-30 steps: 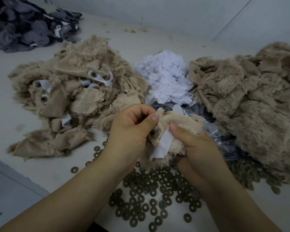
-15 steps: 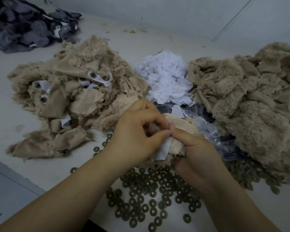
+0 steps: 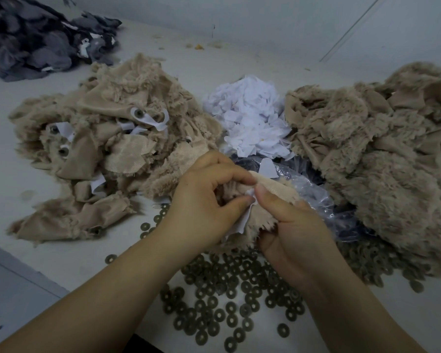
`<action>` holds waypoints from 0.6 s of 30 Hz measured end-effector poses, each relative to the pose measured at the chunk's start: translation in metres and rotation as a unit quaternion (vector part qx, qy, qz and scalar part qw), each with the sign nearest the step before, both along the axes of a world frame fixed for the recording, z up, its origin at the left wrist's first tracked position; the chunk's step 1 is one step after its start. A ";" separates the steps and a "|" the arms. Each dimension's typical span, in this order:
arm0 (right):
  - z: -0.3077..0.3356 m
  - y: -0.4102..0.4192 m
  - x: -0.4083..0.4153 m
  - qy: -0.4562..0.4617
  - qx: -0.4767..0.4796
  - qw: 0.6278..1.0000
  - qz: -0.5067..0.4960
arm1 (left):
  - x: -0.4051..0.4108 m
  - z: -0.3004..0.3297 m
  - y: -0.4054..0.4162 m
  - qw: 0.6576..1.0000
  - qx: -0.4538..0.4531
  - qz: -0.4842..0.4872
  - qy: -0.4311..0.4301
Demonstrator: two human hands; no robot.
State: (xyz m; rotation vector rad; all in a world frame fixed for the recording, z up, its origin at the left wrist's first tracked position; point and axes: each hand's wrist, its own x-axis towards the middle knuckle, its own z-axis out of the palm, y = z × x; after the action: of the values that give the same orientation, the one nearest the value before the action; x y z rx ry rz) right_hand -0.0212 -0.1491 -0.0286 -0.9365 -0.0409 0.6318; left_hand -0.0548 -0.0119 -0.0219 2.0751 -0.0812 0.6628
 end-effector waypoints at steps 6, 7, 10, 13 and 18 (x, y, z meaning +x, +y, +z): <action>-0.003 0.001 -0.002 -0.022 -0.005 1.000 0.001 | 0.000 0.000 0.002 1.000 -0.014 -0.012 0.011; -0.003 0.002 -0.002 -0.019 -0.002 1.000 0.001 | 0.001 0.000 0.002 1.000 -0.015 -0.010 0.009; -0.003 0.002 -0.002 0.000 0.014 1.000 0.002 | 0.002 -0.001 0.003 1.000 -0.002 -0.010 -0.009; -0.003 0.002 -0.001 0.014 0.022 1.000 0.007 | 0.001 -0.005 0.004 0.998 0.027 -0.016 -0.047; -0.006 0.001 0.000 -0.014 -0.005 1.000 -0.005 | -0.001 -0.012 0.007 0.986 -0.166 -0.003 0.012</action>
State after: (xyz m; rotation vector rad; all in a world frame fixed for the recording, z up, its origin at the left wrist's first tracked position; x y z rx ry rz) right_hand -0.0211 -0.1479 -0.0346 -0.9550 -0.0577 0.6112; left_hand -0.0559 -0.0048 -0.0336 1.7608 0.0343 0.6023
